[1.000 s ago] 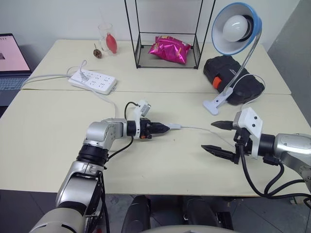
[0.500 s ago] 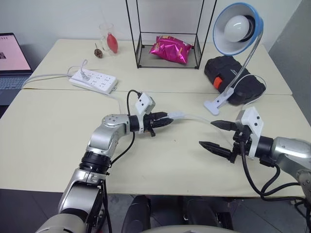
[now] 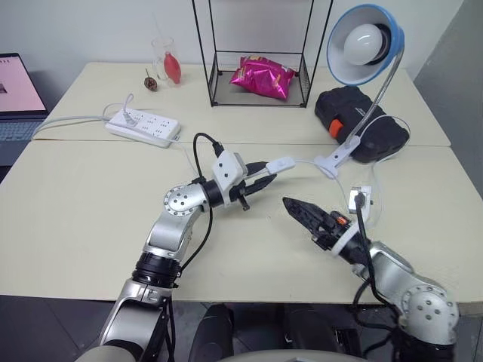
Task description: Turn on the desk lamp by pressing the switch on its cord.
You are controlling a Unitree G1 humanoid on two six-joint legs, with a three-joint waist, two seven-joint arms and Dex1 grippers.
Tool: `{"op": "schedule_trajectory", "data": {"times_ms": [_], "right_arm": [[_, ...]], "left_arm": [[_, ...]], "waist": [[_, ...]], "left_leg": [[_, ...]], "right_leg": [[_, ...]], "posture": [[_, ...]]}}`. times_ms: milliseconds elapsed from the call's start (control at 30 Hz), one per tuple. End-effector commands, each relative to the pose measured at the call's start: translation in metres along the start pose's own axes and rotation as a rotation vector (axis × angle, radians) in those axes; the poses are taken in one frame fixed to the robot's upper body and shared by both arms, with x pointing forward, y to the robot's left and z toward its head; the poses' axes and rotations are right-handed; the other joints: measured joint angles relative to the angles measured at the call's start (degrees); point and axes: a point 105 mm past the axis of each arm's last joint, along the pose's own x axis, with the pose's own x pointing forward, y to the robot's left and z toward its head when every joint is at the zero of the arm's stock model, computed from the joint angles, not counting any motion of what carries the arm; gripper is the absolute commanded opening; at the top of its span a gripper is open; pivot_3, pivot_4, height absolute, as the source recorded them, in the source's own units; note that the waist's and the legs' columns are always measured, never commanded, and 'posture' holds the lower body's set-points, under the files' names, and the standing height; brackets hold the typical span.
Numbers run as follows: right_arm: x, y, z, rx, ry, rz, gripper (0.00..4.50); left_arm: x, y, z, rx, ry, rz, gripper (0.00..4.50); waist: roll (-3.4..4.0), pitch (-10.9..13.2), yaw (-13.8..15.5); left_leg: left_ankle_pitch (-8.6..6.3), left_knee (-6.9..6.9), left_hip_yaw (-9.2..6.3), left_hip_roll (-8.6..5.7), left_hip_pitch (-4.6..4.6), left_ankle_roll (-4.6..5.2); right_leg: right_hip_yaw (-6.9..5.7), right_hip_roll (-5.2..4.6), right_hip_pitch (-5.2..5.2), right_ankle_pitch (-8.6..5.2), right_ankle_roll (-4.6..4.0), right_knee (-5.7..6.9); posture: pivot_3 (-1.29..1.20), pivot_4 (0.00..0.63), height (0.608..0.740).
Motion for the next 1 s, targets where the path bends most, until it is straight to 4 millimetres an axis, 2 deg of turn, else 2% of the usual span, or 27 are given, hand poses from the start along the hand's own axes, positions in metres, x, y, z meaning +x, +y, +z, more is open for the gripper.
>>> {"op": "schedule_trajectory", "data": {"times_ms": [33, 167, 333, 967, 1000], "right_arm": [[0.011, 0.014, 0.013, 0.117, -0.105, 0.053, 4.50], [0.026, 0.017, 0.021, 0.194, -0.158, 0.074, 4.50], [0.037, 0.020, 0.022, 0.215, -0.165, 0.099, 4.50], [0.052, 0.024, 0.022, 0.212, -0.153, 0.134, 4.50], [0.052, 0.024, 0.022, 0.215, -0.154, 0.134, 4.32]], "left_arm": [[-0.003, 0.004, 0.019, 0.008, -0.069, 0.023, 1.08], [-0.005, -0.002, 0.016, -0.003, -0.045, -0.015, 1.08], [-0.006, -0.004, 0.019, -0.003, -0.040, -0.027, 1.08], [-0.008, -0.007, 0.023, 0.011, -0.033, -0.031, 1.08], [-0.008, -0.007, 0.023, 0.011, -0.033, -0.031, 1.08]], "waist": [[0.00, 0.00, -0.02], [0.02, -0.01, -0.13], [0.02, -0.01, -0.17], [0.03, -0.01, -0.21], [0.03, -0.01, -0.21]], "left_leg": [[0.00, 0.00, 0.00, 0.00, 0.00, 0.00], [0.00, -0.01, 0.00, -0.01, 0.01, 0.00], [0.00, -0.02, -0.04, 0.00, 0.00, 0.00], [0.00, -0.03, -0.02, 0.01, 0.00, 0.00], [0.00, -0.03, -0.02, 0.01, 0.00, 0.00]], "right_leg": [[0.00, 0.00, -0.01, 0.00, 0.00, 0.00], [0.00, 0.00, 0.00, 0.00, 0.00, -0.01], [-0.04, 0.02, -0.01, 0.00, 0.00, 0.00], [-0.02, 0.01, -0.02, 0.00, 0.00, 0.00], [-0.02, 0.01, -0.02, 0.00, 0.00, 0.00]], "posture": [[0.00, 0.150, 0.740], [0.00, 0.150, 0.740], [0.00, 0.150, 0.740], [0.00, 0.150, 0.740], [0.00, 0.150, 0.740]]}}
